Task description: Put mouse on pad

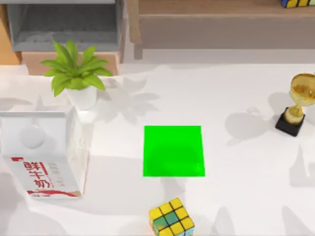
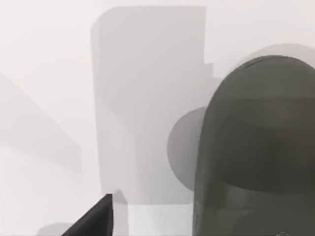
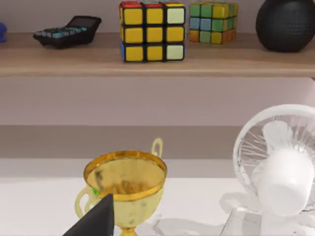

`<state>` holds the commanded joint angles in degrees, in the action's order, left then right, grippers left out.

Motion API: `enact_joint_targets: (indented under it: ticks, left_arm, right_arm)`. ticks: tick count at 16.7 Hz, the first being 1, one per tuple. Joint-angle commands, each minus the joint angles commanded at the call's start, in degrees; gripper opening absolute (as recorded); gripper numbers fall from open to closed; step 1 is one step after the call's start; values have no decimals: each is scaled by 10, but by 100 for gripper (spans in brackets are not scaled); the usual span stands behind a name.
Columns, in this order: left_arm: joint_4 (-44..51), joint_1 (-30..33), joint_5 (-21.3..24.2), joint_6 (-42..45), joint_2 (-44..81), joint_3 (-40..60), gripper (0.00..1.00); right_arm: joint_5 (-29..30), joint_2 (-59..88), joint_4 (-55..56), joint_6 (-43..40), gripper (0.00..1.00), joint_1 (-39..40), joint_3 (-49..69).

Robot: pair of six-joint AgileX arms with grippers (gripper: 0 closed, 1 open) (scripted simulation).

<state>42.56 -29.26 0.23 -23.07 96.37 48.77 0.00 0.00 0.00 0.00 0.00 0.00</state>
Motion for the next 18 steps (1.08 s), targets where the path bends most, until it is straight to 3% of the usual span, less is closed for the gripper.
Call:
enact_joint_targets:
  ticks: [3,8,18]
  left_arm:
    - [-57,-1,0,2,34,-23,100]
    - [-67,0,1,2,42,-23,100]
    - [-67,0,1,2,42,-23,25]
  right_arm:
    - [0,0,0,0,100,0,0]
    - [0,0,0,0,100,0,0]
    - [0,0,0,0,100,0,0]
